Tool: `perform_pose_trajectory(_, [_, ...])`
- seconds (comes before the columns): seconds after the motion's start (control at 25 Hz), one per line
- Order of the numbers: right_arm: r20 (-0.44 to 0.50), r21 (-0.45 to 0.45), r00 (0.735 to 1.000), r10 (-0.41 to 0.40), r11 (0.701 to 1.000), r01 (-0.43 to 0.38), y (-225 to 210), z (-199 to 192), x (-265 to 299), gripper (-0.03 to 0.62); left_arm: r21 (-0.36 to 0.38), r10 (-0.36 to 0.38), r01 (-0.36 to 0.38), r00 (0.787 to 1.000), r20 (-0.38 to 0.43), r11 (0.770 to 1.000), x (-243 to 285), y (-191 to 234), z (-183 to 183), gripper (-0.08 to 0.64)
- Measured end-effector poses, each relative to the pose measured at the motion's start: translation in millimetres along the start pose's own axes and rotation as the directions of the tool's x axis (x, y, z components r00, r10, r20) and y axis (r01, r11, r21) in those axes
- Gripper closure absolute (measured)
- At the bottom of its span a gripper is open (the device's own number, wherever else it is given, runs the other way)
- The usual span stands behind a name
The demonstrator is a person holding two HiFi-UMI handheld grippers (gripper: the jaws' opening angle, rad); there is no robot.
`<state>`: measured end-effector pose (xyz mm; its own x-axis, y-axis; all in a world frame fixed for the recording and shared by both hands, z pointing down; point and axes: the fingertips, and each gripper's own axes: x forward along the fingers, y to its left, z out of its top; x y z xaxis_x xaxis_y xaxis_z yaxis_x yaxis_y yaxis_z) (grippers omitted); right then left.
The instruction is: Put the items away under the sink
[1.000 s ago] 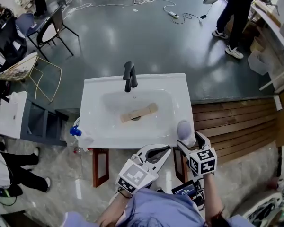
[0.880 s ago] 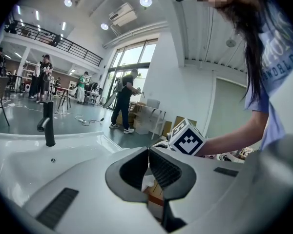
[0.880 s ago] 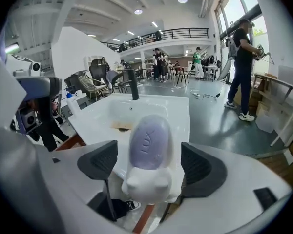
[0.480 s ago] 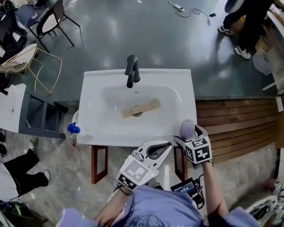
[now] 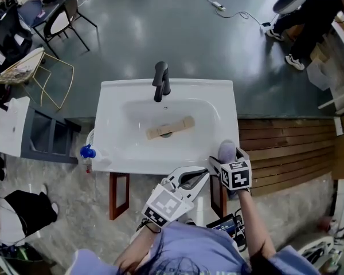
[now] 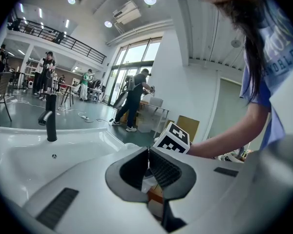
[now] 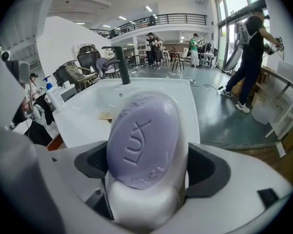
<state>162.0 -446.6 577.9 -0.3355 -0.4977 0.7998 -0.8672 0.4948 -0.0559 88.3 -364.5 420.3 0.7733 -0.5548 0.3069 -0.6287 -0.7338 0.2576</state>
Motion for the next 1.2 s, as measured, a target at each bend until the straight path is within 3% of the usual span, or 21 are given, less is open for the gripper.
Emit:
perform_pose_trajectory(0.44, [-0.022,0.005,1.000,-0.009,1.000,0.010,1,-9,-6,0.150,0.009,0.029,-0.029,1.000,0.008,1.000,-13,-1,1,0.543])
perform_pose_trajectory(0.84, [-0.016,0.008,0.998,0.059,0.998,-0.059,19,-20,-40,0.150,0.000,0.103,-0.103,0.995,0.004,0.995,-34,2,-9,0.543])
perform_pose_trajectory(1.2, [-0.006,-0.036,0.997,0.082,0.996,-0.083,31,-28,-77,0.150,0.015,0.101,-0.101,0.995,0.007,0.995,-37,-22,-12,0.543])
